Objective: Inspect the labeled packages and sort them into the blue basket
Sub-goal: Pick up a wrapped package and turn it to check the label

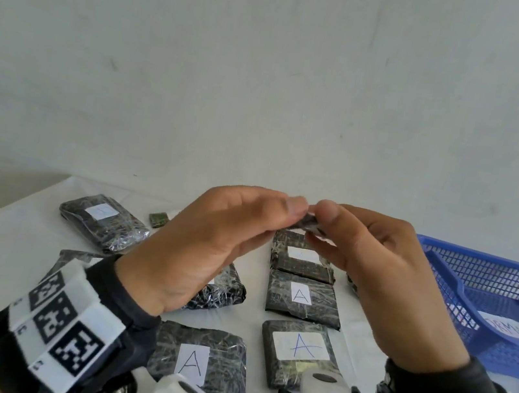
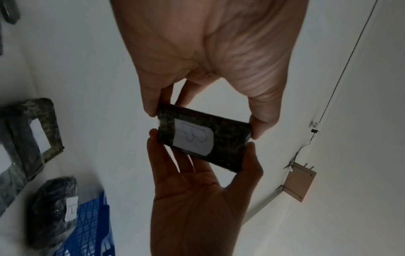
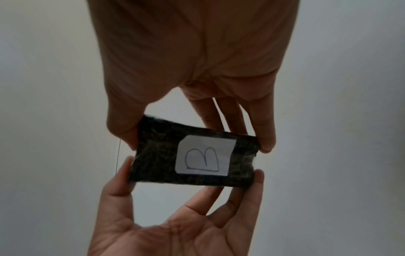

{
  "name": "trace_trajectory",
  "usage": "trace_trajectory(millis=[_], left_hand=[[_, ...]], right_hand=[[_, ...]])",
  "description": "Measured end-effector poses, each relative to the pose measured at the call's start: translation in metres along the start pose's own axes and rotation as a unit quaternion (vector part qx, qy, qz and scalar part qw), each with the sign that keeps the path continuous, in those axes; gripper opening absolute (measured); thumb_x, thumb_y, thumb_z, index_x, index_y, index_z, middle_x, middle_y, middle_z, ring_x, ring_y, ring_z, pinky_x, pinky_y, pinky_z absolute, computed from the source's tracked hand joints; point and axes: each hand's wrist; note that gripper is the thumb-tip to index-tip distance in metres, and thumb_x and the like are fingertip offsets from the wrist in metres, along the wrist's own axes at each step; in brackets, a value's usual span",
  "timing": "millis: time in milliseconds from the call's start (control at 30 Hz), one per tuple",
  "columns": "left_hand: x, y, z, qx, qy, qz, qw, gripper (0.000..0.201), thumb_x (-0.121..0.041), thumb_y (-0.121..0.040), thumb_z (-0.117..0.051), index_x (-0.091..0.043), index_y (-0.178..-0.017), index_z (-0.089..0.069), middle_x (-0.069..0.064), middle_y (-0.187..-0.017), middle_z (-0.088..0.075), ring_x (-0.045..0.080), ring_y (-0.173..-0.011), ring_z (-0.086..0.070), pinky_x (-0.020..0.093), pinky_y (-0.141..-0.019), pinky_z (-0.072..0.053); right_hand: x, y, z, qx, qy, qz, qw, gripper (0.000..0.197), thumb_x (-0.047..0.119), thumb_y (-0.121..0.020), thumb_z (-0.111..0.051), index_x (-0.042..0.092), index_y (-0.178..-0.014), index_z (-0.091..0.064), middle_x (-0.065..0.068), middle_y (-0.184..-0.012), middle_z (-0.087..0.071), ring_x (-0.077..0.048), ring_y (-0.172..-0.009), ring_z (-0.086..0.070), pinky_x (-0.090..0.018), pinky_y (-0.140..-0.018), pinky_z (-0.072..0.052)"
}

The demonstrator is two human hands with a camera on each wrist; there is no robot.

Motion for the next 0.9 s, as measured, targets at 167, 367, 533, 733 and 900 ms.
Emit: trace_trajectory(millis=[167, 367, 533, 733, 900], left_hand=[[-0.001, -0.002, -0.005, -0.052, 0.02, -0.025, 0.998, 0.035, -0.057, -0.074, -0.065, -0.03, -0.085, -0.084, -0.001, -0.102, -0.08, 0.012, -0.11, -0.071, 0.043, -0.109, -0.051], [0.003, -0.003, -0.004, -0.053, 0.009, -0.034, 0.998, 0.084, -0.073, -0.069, -0.077, 0.006, -0.096, -0.071, 0.011, -0.103, -0.059, 0.026, -0.098, -0.051, 0.071, -0.114, -0.033], [0.005, -0.004, -0.003, -0.046, 0.026, -0.028, 0.998, 0.037, -0.056, -0.072, -0.067, -0.028, -0.087, -0.085, -0.002, -0.099, -0.078, 0.014, -0.103, -0.068, 0.039, -0.109, -0.053], [0.007, -0.006, 0.0, -0.064, 0.089, 0.008, 0.994, 0.047, -0.056, -0.074, -0.067, -0.02, -0.099, -0.082, 0.011, -0.111, -0.078, 0.021, -0.106, -0.071, 0.036, -0.1, -0.058], [0.002, -0.008, 0.004, -0.081, 0.105, 0.045, 0.99, 0.044, -0.043, -0.083, -0.066, -0.004, -0.102, -0.073, 0.019, -0.104, -0.078, 0.028, -0.094, -0.076, 0.038, -0.087, -0.063]], right_hand=[[-0.002, -0.001, -0.004, 0.013, -0.026, -0.004, 1.0, 0.068, 0.079, -0.073, -0.071, 0.022, -0.107, -0.081, -0.022, -0.112, -0.075, -0.048, -0.118, -0.062, -0.07, -0.104, -0.046], [-0.006, -0.002, -0.004, 0.026, -0.014, -0.024, 0.999, 0.054, 0.064, -0.079, -0.063, 0.023, -0.108, -0.082, -0.01, -0.114, -0.078, -0.034, -0.12, -0.067, -0.064, -0.11, -0.045], [-0.006, -0.001, -0.004, 0.03, -0.018, -0.016, 0.999, 0.054, 0.075, -0.078, -0.065, 0.033, -0.109, -0.081, -0.018, -0.116, -0.074, -0.043, -0.119, -0.063, -0.069, -0.109, -0.043], [-0.004, -0.002, -0.001, 0.061, 0.019, -0.009, 0.998, 0.042, 0.055, -0.087, -0.073, 0.023, -0.114, -0.078, 0.002, -0.112, -0.08, -0.017, -0.11, -0.074, -0.045, -0.105, -0.055], [-0.02, -0.006, 0.004, -0.078, 0.217, 0.041, 0.972, 0.02, 0.019, -0.095, -0.074, 0.037, -0.099, -0.079, 0.013, -0.085, -0.07, -0.002, -0.07, -0.058, -0.015, -0.067, -0.041]])
Point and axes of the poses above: each hand's wrist, its own y-axis away from the middle knuckle, its own z-axis out of the back of the hand, x = y × z
